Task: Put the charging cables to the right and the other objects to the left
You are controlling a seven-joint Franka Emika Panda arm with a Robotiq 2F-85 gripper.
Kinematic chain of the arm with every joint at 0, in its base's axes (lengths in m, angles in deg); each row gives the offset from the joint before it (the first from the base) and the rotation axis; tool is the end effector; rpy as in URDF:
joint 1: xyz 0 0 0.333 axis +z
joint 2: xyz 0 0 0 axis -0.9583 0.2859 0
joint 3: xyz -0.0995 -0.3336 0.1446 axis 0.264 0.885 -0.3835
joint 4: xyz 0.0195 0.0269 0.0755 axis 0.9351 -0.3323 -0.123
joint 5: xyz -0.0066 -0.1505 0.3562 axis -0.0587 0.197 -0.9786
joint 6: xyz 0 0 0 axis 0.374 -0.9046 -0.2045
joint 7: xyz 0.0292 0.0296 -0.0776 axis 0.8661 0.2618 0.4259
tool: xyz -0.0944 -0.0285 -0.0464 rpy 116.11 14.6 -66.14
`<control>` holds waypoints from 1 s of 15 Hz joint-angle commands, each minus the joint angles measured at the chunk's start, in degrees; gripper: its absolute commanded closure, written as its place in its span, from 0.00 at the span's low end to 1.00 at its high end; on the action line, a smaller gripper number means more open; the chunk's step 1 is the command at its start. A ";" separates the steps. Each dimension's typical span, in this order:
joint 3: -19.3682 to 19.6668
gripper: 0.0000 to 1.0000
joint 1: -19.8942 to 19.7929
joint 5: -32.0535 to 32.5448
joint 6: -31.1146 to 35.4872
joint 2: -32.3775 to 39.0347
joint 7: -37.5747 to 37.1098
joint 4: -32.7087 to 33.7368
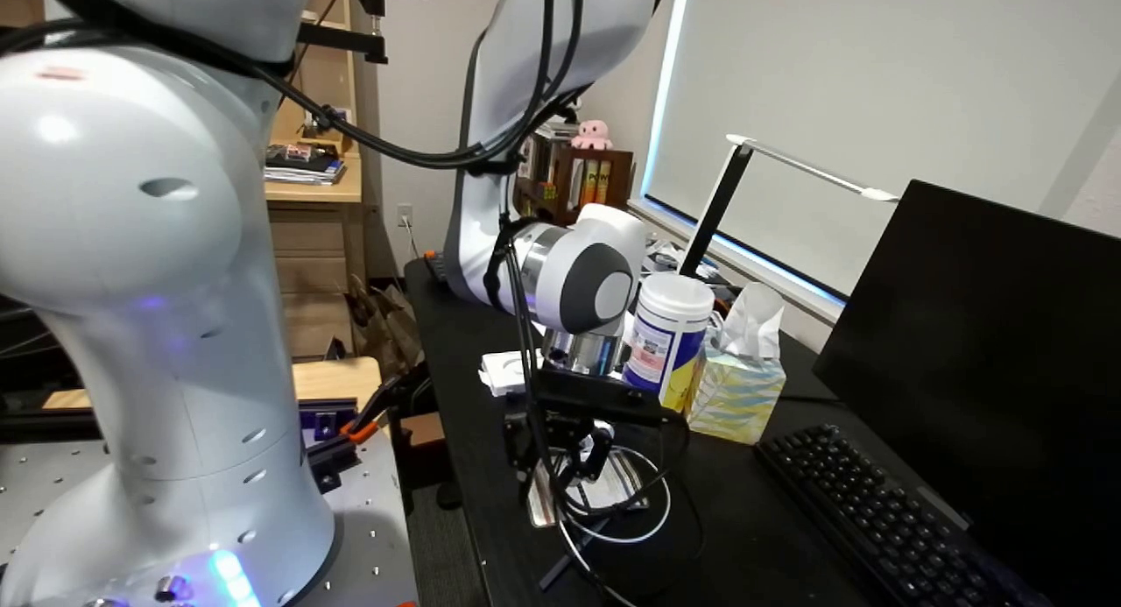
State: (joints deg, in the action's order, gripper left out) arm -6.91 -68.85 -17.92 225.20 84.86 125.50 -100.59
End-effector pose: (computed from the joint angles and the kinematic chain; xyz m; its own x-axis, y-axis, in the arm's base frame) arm 0.3487 0.0448 0.1679 0.2876 0.9250 -0.2481 0.9328 -0.3294 -0.1466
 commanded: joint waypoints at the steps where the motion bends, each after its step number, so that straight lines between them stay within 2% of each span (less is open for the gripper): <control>1: -1.30 0.91 -1.57 -0.07 0.10 0.22 0.56 -0.48; 5: -2.58 0.99 -2.63 -2.47 -0.85 -1.66 1.12 -0.93; 9: -3.42 0.95 -4.76 -5.08 -0.93 -3.79 1.71 -1.68; 11: -4.83 0.95 -6.36 -7.97 -1.95 -5.99 2.88 -2.93; 13: -6.65 0.95 -7.52 -12.07 -4.08 -5.69 4.69 -0.37; 15: -8.52 0.95 -9.17 -17.03 -6.06 -11.46 8.15 -4.04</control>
State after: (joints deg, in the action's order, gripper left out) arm -12.27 -75.07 -28.48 222.41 80.95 128.12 -100.84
